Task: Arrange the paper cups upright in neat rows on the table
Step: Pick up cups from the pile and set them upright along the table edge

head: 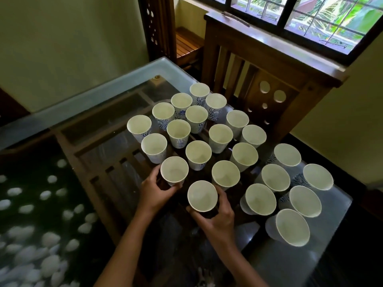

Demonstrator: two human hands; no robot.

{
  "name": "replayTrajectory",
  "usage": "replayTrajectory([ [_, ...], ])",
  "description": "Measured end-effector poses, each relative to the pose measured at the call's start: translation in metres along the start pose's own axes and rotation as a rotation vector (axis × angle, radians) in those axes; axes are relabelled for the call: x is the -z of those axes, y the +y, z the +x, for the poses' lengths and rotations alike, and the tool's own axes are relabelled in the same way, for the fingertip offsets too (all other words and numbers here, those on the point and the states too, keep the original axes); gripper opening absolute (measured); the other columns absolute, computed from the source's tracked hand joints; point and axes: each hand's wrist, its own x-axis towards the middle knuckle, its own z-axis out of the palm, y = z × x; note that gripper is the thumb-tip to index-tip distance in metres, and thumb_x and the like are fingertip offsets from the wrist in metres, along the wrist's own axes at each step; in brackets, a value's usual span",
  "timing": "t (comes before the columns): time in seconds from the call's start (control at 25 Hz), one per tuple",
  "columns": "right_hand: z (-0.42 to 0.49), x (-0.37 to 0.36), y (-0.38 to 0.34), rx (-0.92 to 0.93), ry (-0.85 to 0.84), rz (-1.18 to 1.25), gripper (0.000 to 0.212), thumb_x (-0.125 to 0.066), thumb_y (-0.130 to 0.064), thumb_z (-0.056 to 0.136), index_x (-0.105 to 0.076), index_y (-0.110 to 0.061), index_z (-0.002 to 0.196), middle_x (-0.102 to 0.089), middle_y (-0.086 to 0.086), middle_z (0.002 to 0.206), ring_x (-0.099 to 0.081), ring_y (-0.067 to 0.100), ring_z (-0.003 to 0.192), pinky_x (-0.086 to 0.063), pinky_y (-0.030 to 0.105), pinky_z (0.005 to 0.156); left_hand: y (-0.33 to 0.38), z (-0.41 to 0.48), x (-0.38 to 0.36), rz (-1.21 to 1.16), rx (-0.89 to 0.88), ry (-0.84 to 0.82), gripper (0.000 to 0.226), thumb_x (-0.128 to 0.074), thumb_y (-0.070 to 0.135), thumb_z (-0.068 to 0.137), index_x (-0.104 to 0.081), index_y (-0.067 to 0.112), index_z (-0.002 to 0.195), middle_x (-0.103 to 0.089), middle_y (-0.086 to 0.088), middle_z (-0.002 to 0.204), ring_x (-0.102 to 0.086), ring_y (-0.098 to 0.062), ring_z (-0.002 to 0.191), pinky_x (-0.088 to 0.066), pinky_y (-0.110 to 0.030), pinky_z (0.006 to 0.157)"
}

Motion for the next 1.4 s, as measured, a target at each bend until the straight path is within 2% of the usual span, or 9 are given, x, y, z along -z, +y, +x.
replayTrajectory([
  [0.16, -0.006, 0.006, -0.001, -0.022, -0.012, -0.040, 0.088, -0.087, -0.040, 0.055, -0.048, -0.016, 0.130, -0.055, -0.002, 0.127, -0.049, 0.004, 0.117, -0.038, 0.014, 0.100, 0.004, -0.002, 0.005, 0.047, -0.009, -0.023, 0.076, -0.085, 0.017, 0.062, -0.049, 0.018, 0.129, -0.059, 0.001, 0.123, -0.055, -0.011, 0.113, -0.044, -0.027, 0.096],
  [0.32, -0.025, 0.021, -0.006, -0.009, -0.054, -0.095, 0.090, -0.084, -0.040, 0.061, -0.041, -0.017, 0.137, -0.050, 0.001, 0.133, -0.049, 0.009, 0.122, -0.044, 0.031, 0.102, 0.002, -0.026, 0.019, 0.134, 0.021, -0.020, 0.088, -0.083, 0.023, 0.065, -0.038, 0.019, 0.140, -0.047, -0.005, 0.139, -0.044, -0.019, 0.127, -0.037, -0.039, 0.106],
  [0.4, -0.039, 0.031, -0.012, 0.008, -0.055, -0.120, 0.088, -0.083, -0.037, 0.064, -0.040, -0.016, 0.138, -0.050, 0.003, 0.134, -0.048, 0.010, 0.123, -0.044, 0.032, 0.102, 0.005, -0.049, 0.026, 0.144, 0.016, -0.029, 0.085, -0.081, 0.021, 0.068, -0.036, 0.016, 0.140, -0.045, -0.008, 0.140, -0.043, -0.019, 0.128, -0.035, -0.031, 0.106],
  [0.48, -0.057, 0.041, -0.017, 0.041, -0.072, -0.152, 0.085, -0.082, -0.033, 0.067, -0.040, -0.014, 0.137, -0.050, 0.003, 0.134, -0.046, 0.010, 0.124, -0.042, 0.030, 0.104, 0.008, -0.080, 0.036, 0.211, -0.025, -0.028, 0.079, -0.078, 0.020, 0.071, -0.038, 0.014, 0.139, -0.046, -0.008, 0.139, -0.044, -0.018, 0.126, -0.034, -0.025, 0.100],
  [0.64, -0.108, 0.060, -0.035, 0.149, -0.155, -0.244, 0.074, -0.080, -0.028, 0.071, -0.044, -0.012, 0.134, -0.051, 0.002, 0.129, -0.043, 0.002, 0.117, -0.037, 0.016, 0.099, 0.009, -0.159, 0.060, 0.349, -0.156, -0.036, 0.069, -0.076, 0.022, 0.075, -0.043, 0.013, 0.135, -0.050, -0.010, 0.135, -0.047, -0.022, 0.124, -0.035, -0.030, 0.104],
  [0.76, -0.143, 0.068, -0.047, 0.244, -0.218, -0.298, 0.069, -0.078, -0.025, 0.073, -0.045, -0.010, 0.132, -0.052, 0.006, 0.128, -0.047, 0.010, 0.117, -0.042, 0.026, 0.101, 0.006, -0.206, 0.077, 0.389, -0.239, -0.058, 0.065, -0.075, 0.022, 0.076, -0.046, 0.010, 0.133, -0.051, -0.010, 0.134, -0.048, -0.021, 0.123, -0.037, -0.031, 0.104],
  [1.08, -0.249, 0.079, -0.082, 0.354, -0.270, -0.346, 0.061, -0.072, -0.025, 0.079, -0.045, -0.012, 0.133, -0.049, 0.002, 0.131, -0.050, 0.012, 0.115, -0.045, 0.022, 0.093, 0.001, -0.320, 0.143, 0.437, -0.355, 0.030, 0.057, -0.071, 0.018, 0.079, -0.048, 0.008, 0.130, -0.053, -0.011, 0.131, -0.049, -0.022, 0.122, -0.034, -0.024, 0.100],
  [1.24, -0.298, 0.068, -0.103, 0.408, -0.376, -0.326, 0.058, -0.071, -0.022, 0.081, -0.046, -0.011, 0.131, -0.048, 0.000, 0.128, -0.048, 0.006, 0.109, -0.037, 0.000, 0.080, -0.022, -0.385, 0.191, 0.423, -0.315, 0.087, 0.058, -0.072, 0.019, 0.078, -0.048, 0.007, 0.130, -0.052, -0.013, 0.132, -0.047, -0.024, 0.125, -0.037, -0.035, 0.106],
  [1.4, -0.354, 0.040, -0.116, 0.459, -0.524, -0.294, 0.059, -0.073, -0.026, 0.079, -0.047, -0.013, 0.130, -0.050, 0.004, 0.130, -0.050, 0.017, 0.118, -0.045, 0.029, 0.096, -0.051, -0.463, 0.244, 0.412, -0.190, 0.202, 0.061, -0.072, 0.021, 0.078, -0.046, 0.011, 0.132, -0.050, -0.011, 0.134, -0.048, -0.023, 0.123, -0.037, -0.032, 0.104],
])
